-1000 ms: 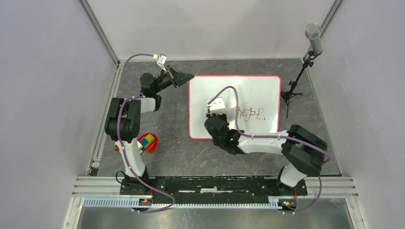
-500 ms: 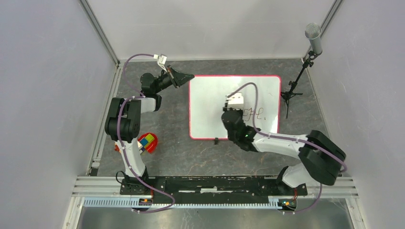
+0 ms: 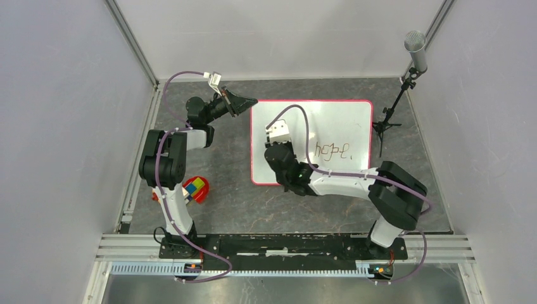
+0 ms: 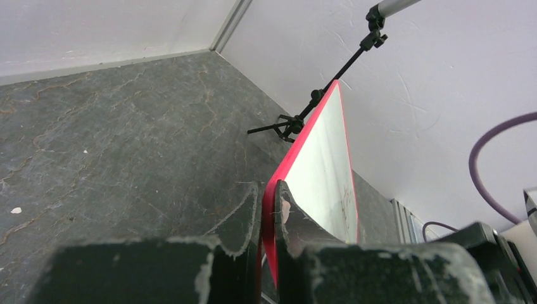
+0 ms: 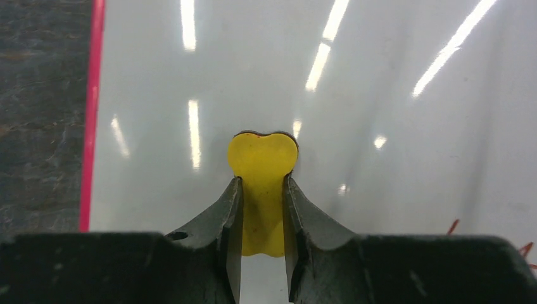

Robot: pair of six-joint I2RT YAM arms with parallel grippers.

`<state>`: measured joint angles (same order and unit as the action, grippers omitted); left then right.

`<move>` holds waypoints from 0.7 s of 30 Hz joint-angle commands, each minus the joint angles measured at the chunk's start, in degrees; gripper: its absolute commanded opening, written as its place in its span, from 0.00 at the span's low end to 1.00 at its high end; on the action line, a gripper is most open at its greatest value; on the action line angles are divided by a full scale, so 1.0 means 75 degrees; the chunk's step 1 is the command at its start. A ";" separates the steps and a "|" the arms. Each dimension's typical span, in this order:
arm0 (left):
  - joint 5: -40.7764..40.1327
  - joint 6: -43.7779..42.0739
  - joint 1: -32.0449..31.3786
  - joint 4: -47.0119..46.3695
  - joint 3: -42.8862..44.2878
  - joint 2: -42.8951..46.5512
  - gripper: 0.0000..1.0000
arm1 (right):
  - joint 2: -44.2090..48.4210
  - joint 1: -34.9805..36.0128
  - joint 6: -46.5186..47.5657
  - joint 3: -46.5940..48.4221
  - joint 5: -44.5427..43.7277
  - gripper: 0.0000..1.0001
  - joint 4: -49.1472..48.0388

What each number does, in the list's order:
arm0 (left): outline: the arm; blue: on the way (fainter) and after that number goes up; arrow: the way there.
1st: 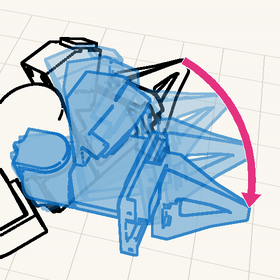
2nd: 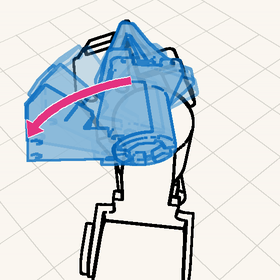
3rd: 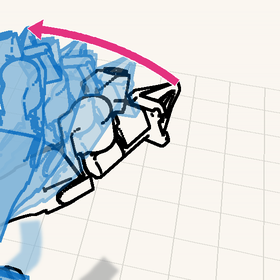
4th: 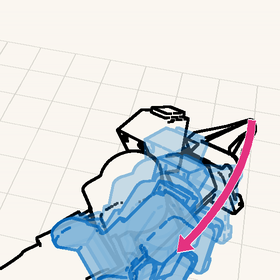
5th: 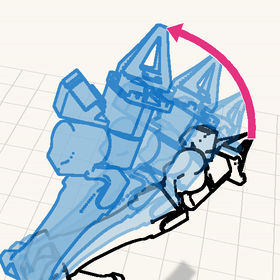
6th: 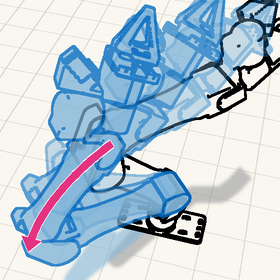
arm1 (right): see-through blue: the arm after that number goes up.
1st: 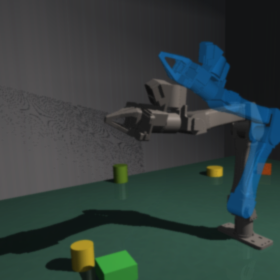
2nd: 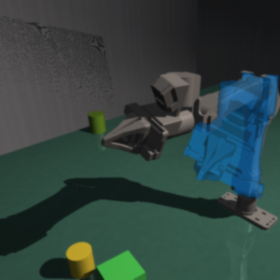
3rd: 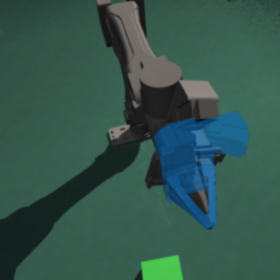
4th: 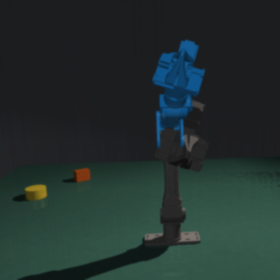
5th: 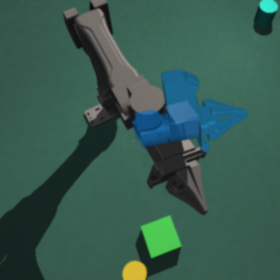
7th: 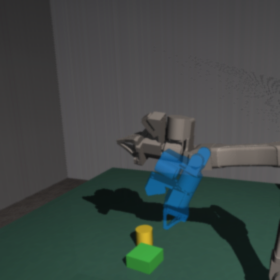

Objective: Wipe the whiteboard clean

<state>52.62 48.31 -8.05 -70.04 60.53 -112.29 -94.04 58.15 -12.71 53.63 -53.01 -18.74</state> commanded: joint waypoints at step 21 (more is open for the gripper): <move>0.0162 -0.0429 -0.0166 0.0052 -0.0041 0.0347 0.02 | 0.2040 -0.0259 -0.0815 -0.2897 -0.0780 0.19 0.0203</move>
<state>52.62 47.77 -8.14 -69.14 60.47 -112.01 -76.51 54.43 -21.74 30.41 -53.15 -21.19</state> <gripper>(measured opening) 0.117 0.293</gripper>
